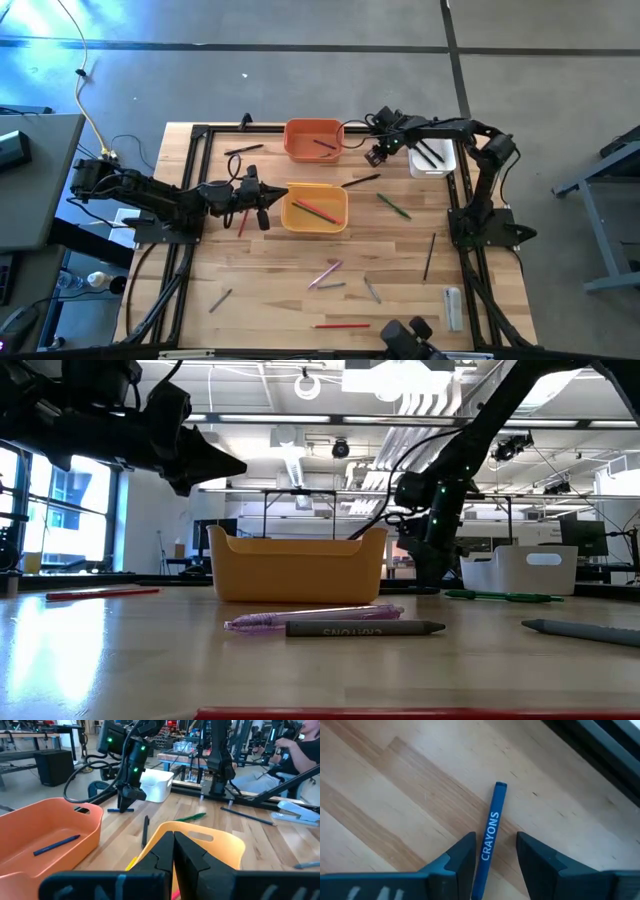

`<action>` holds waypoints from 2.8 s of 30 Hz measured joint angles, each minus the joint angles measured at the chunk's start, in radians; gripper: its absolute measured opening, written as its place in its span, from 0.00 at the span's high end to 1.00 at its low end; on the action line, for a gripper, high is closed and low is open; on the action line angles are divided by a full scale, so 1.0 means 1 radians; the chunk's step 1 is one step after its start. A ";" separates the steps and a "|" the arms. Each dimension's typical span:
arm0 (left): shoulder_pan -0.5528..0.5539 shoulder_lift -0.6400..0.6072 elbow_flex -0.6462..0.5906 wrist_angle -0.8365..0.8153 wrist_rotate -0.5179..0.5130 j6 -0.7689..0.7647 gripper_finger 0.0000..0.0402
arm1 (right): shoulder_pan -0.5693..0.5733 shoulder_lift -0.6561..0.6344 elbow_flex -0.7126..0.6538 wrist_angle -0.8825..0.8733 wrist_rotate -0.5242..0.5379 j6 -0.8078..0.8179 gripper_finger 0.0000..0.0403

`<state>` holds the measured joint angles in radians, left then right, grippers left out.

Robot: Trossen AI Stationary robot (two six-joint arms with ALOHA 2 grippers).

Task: Sort crayons/erasers/pens/pencils in bins
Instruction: Put the blue crayon into the orange bin, then put the yellow pencil into the yellow bin

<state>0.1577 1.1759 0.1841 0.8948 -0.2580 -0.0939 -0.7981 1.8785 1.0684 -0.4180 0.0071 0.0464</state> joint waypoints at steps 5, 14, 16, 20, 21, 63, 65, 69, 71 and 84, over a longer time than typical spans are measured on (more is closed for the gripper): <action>0.000 0.000 0.000 0.000 0.001 -0.003 1.00 | 0.008 0.002 0.000 0.014 0.015 -0.026 0.81; 0.000 0.000 0.000 0.000 0.002 -0.026 1.00 | -0.004 -0.022 -0.004 0.016 -0.028 -0.088 0.97; 0.000 0.000 0.000 0.000 0.003 -0.027 1.00 | -0.012 -0.051 -0.009 -0.003 -0.059 -0.093 0.95; 0.000 0.000 0.000 0.003 -0.005 -0.026 1.00 | -0.014 -0.147 -0.005 0.000 -0.073 -0.108 0.96; 0.000 0.000 0.000 0.005 -0.011 -0.025 1.00 | -0.014 -0.165 -0.001 -0.003 -0.081 -0.107 0.96; 0.129 0.000 -0.010 -0.090 0.010 -0.081 1.00 | 0.176 0.368 0.725 -0.128 -0.167 -0.186 0.76; 0.169 0.000 -0.027 -0.092 0.072 -0.078 1.00 | 0.177 0.357 0.725 -0.141 -0.167 -0.189 0.71; 0.245 0.000 -0.081 -0.082 0.165 -0.086 1.00 | 0.178 0.307 0.725 -0.185 -0.166 -0.210 0.68; 0.282 0.000 -0.095 -0.081 0.216 -0.076 1.00 | 0.181 0.270 0.725 -0.210 -0.164 -0.233 0.71; 0.498 0.013 -0.096 -0.114 0.470 0.027 1.00 | 0.191 0.048 0.457 -0.120 -0.177 -0.215 0.97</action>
<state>0.6560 1.1892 0.0883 0.7811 0.2123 -0.0669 -0.6066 1.9265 1.5250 -0.5380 -0.1703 -0.1682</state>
